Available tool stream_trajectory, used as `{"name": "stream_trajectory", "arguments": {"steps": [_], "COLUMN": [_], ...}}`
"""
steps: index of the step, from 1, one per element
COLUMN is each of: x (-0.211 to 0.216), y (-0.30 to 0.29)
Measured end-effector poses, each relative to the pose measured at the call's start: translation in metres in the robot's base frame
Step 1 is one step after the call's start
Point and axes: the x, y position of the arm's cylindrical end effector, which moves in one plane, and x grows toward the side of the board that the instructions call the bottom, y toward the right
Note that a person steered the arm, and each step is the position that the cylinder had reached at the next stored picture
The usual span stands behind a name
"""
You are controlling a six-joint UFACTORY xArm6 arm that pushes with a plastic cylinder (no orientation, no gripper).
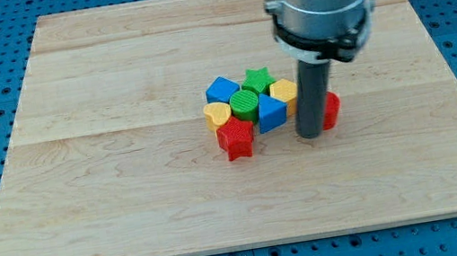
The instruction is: Push the red circle towards center right
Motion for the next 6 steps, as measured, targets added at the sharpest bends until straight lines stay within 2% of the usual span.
{"name": "stream_trajectory", "arguments": {"steps": [1, 2, 4, 5, 6], "x": [0.009, -0.019, 0.004, -0.017, -0.05], "y": [0.03, 0.045, -0.002, -0.011, 0.009]}}
